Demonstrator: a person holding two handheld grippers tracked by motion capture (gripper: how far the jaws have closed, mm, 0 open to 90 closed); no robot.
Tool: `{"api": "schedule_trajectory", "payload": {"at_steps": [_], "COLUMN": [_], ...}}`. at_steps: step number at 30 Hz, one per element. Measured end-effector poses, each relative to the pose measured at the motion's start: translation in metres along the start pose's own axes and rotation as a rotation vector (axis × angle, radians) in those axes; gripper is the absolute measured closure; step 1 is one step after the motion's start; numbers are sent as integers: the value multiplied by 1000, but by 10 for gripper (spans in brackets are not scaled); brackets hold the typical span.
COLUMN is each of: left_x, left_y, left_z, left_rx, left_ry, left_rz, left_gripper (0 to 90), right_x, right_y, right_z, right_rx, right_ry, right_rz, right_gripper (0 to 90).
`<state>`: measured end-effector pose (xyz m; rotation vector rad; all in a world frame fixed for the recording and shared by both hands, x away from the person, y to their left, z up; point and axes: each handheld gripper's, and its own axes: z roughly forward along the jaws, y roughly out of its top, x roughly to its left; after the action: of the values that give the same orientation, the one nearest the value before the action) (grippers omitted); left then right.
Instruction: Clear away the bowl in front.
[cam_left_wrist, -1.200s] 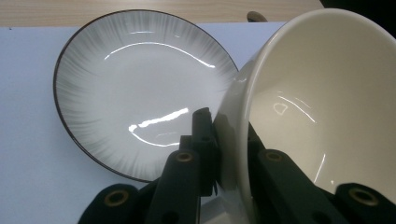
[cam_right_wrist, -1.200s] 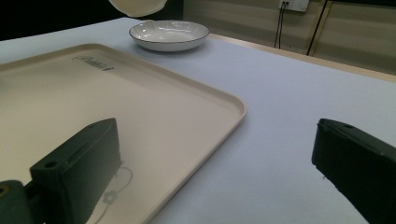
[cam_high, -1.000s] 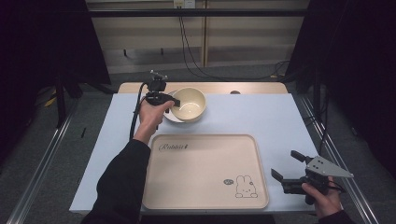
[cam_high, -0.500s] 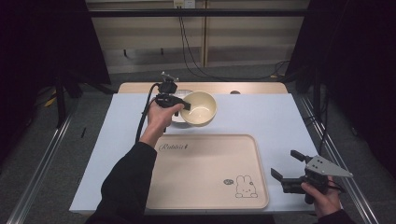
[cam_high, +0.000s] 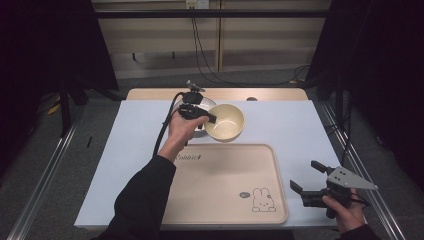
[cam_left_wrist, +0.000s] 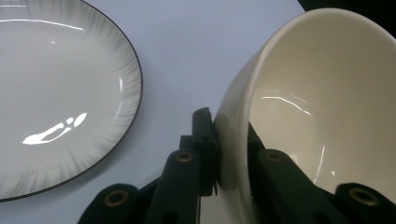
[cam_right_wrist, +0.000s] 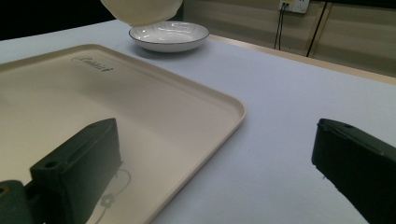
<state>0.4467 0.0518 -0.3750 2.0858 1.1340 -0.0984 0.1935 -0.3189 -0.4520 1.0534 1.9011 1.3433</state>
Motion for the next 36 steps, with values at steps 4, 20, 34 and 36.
{"api": "schedule_trajectory", "payload": {"at_steps": [4,20,34,36], "left_x": [-8,-52,-75,-78], "left_y": [1,0,0,-1], "left_z": [5,29,53,57], "left_rx": [14,58,101,112], "left_ry": [-12,-58,-88,-84], "left_rz": [13,65,95,100], "left_gripper": [837,837,837,837], "right_x": [0,1,1,1], "right_y": [0,0,0,0], "right_z": [0,1,0,0], "right_rx": [-1,-14,-11,-13], "right_ry": [0,-5,0,-4], "right_rz": [-2,2,4,4], "right_gripper": [10,10,10,10]}}
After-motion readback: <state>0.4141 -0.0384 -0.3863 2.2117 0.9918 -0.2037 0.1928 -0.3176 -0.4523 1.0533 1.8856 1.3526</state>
